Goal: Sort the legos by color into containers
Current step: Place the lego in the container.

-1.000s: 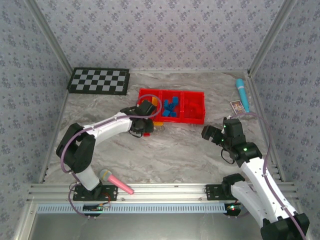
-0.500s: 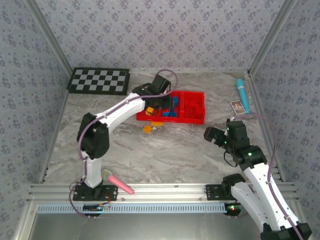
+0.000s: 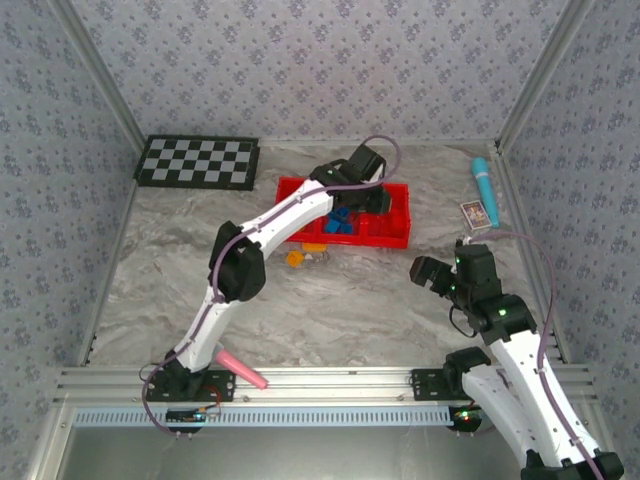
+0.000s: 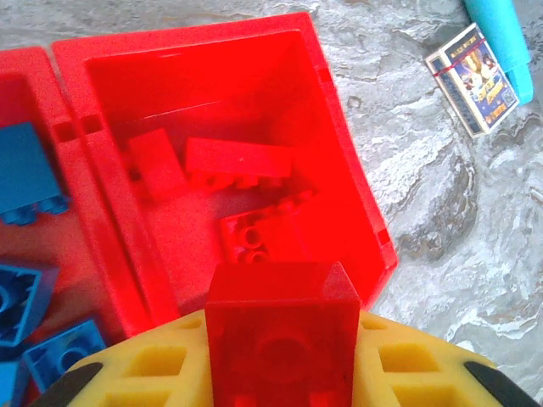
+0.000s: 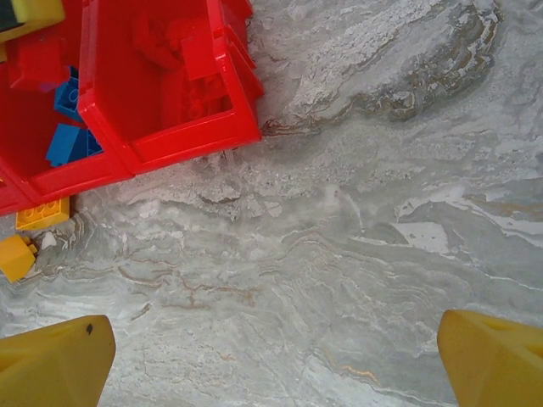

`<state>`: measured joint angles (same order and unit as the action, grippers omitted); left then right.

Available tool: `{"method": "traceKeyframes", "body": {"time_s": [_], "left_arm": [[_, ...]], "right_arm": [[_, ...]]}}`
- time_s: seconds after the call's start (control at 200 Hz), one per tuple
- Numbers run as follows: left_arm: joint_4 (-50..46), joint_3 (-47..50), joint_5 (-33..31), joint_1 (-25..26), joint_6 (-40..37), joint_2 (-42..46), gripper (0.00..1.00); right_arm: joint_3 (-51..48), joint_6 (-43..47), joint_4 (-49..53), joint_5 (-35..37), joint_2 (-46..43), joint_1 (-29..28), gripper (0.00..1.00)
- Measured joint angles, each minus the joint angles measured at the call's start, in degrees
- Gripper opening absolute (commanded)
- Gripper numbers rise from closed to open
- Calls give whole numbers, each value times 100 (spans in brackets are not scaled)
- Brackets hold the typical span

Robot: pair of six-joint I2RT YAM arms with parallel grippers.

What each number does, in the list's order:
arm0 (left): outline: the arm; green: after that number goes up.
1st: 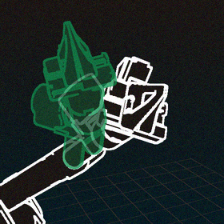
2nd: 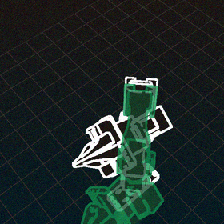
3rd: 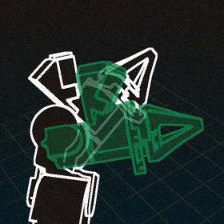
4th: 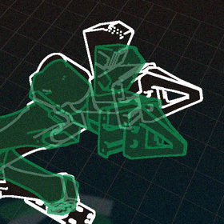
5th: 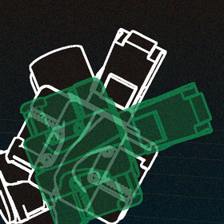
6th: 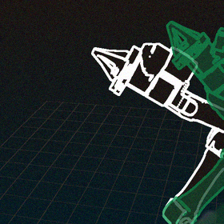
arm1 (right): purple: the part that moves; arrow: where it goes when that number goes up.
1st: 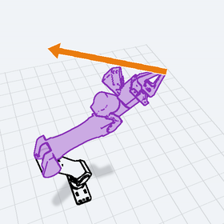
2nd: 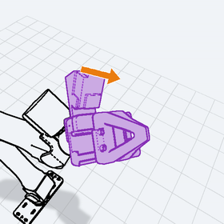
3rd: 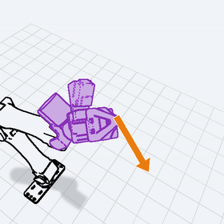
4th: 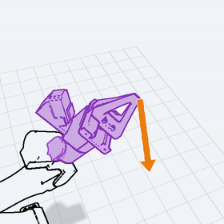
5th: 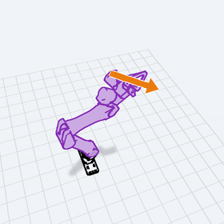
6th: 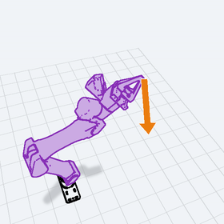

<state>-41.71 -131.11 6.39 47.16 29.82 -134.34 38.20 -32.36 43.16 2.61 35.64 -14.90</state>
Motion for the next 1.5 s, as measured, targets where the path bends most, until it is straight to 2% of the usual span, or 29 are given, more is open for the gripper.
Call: {"method": "traceKeyframes", "body": {"time_s": [0.11,0.215,0.41,0.52,0.65,0.815,0.865,0.98,1.124,1.384,1.504], "left_arm": [[-42,-275,31,0,17,-251,22],[-90,-474,28,-4,20,-450,32],[-101,-533,28,-15,28,-540,43],[-118,-599,31,-15,33,-551,57],[-164,-793,26,-15,-26,-560,79],[-280,-892,-140,-15,-164,-529,91],[-367,-885,-216,-15,-208,-503,99],[-402,-629,-374,-15,-354,-264,100],[-382,221,-610,-15,-501,470,100],[175,2848,-890,-28,-612,2363,100],[317,3954,-992,-68,-664,2957,100]], "right_arm": [[0,2,52,2,-2,2,100],[0,2,107,0,-2,2,100],[0,22,149,0,-2,4,100],[0,26,146,0,-2,24,100],[0,42,146,0,-2,39,100],[-2,42,146,0,-2,42,100],[-2,42,146,0,-2,44,100],[-2,42,144,-2,0,57,100],[-2,42,127,-2,7,63,100],[-4,42,-92,-4,199,68,100],[-17,44,-254,-37,337,68,100]]}}
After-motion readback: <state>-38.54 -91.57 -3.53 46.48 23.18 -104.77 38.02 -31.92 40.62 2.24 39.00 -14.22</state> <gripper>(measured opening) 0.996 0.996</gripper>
